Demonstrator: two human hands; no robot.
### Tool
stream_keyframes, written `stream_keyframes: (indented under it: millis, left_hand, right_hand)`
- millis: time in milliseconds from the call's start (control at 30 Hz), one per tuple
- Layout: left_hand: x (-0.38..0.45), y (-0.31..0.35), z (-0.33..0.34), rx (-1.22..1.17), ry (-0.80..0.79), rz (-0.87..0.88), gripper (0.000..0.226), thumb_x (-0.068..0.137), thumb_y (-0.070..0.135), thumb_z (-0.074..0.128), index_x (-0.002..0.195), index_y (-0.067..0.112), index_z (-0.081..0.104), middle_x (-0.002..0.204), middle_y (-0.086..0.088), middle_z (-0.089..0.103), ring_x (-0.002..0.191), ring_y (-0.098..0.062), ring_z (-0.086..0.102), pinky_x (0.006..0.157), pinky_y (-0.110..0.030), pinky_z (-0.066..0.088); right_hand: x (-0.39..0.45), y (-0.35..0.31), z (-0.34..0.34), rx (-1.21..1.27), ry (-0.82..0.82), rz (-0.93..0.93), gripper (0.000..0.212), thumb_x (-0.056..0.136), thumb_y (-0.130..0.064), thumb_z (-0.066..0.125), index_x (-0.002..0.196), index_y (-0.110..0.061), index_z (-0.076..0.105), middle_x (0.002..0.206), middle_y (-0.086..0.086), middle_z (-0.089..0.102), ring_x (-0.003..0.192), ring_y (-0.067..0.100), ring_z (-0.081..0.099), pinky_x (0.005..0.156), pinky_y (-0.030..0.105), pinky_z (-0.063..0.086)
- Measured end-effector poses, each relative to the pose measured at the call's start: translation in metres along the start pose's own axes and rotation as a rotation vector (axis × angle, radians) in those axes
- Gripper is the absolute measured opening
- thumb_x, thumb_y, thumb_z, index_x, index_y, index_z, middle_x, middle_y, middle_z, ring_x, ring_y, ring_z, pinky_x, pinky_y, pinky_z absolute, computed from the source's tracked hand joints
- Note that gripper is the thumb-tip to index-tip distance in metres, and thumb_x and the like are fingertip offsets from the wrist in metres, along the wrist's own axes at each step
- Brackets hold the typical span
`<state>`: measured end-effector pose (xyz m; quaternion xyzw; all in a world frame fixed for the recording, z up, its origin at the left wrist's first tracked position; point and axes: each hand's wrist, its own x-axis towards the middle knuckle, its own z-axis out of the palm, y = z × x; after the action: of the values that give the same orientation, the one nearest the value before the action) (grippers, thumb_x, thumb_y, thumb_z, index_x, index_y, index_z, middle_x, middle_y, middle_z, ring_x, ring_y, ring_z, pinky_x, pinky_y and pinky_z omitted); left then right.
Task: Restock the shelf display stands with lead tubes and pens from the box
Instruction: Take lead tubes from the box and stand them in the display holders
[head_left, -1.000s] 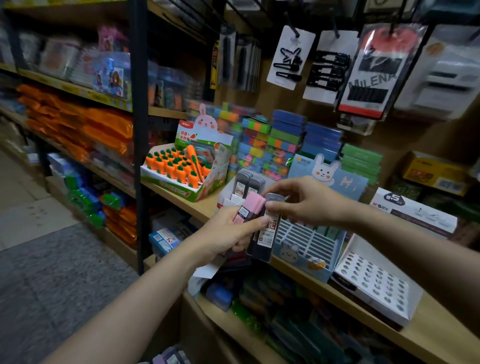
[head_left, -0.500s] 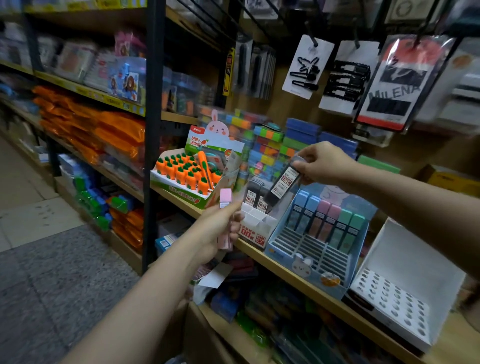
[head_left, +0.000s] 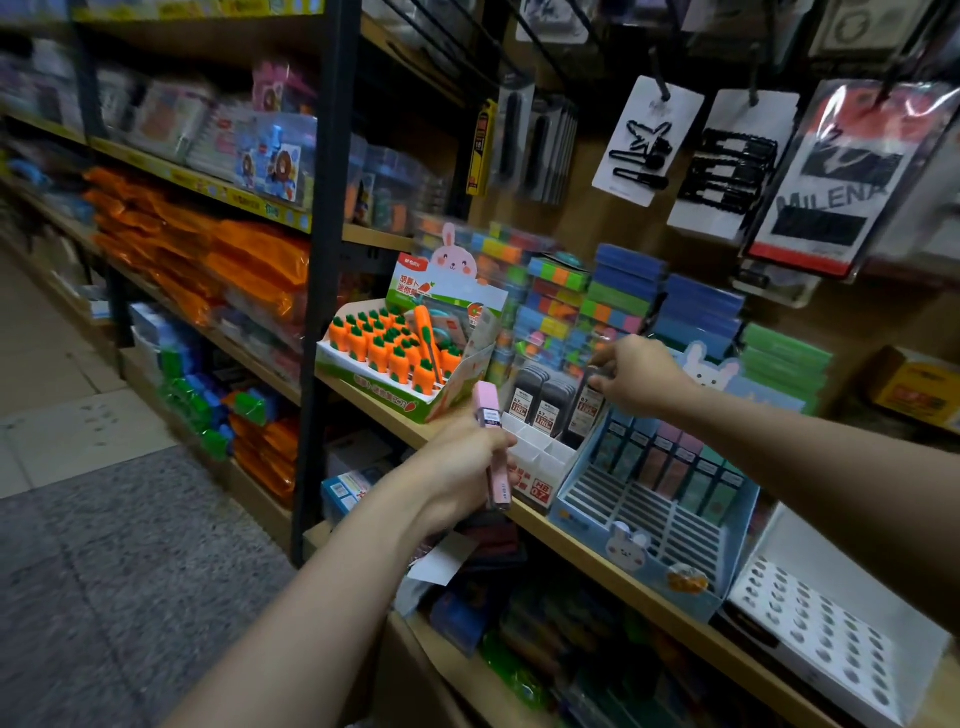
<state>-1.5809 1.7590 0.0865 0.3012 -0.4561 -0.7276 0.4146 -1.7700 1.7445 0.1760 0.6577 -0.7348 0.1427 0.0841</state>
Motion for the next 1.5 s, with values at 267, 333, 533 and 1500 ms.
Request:
stream_keyframes:
  millis: [267, 333, 533, 1500]
  left_hand:
    - [-0.002, -0.001, 0.003, 0.03, -0.036, 0.019, 0.027, 0.093, -0.008, 0.038, 0.111, 0.008, 0.05, 0.097, -0.011, 0.062, 0.077, -0.019, 0.057, 0.055, -0.024, 0.048]
    - [0.0, -0.002, 0.003, 0.022, -0.027, 0.015, 0.03, 0.093, -0.008, 0.039, 0.119, 0.005, 0.047, 0.108, -0.016, 0.059, 0.086, -0.023, 0.054, 0.059, -0.026, 0.047]
    - [0.005, -0.011, 0.001, 0.024, -0.035, 0.008, 0.038, 0.09, -0.009, 0.039, 0.125, 0.007, 0.045, 0.094, -0.007, 0.055, 0.068, -0.013, 0.049, 0.052, -0.022, 0.047]
    - [-0.001, -0.067, 0.065, 0.117, -0.271, 0.101, 0.03, 0.084, 0.031, 0.069, 0.113, 0.023, 0.063, 0.107, -0.008, 0.072, 0.098, -0.024, 0.069, 0.075, -0.038, 0.057]
  right_hand:
    - [-0.003, 0.005, 0.027, 0.063, 0.061, 0.036, 0.02, 0.084, -0.023, 0.074, 0.1, -0.014, 0.064, 0.099, 0.005, 0.066, 0.086, 0.018, 0.06, 0.077, 0.033, 0.054]
    - [-0.007, 0.007, 0.033, 0.062, 0.111, 0.006, 0.015, 0.084, -0.021, 0.074, 0.094, -0.013, 0.066, 0.094, 0.006, 0.068, 0.083, 0.019, 0.061, 0.077, 0.036, 0.056]
    - [-0.011, 0.007, 0.04, -0.034, 0.209, -0.016, 0.016, 0.085, -0.025, 0.072, 0.095, -0.013, 0.071, 0.105, 0.006, 0.058, 0.09, 0.022, 0.057, 0.075, 0.036, 0.052]
    - [-0.131, 0.034, -0.004, 0.737, 0.181, 0.119, 0.032, 0.075, -0.017, 0.082, 0.104, -0.024, 0.069, 0.086, -0.005, 0.07, 0.076, 0.015, 0.069, 0.075, 0.032, 0.059]
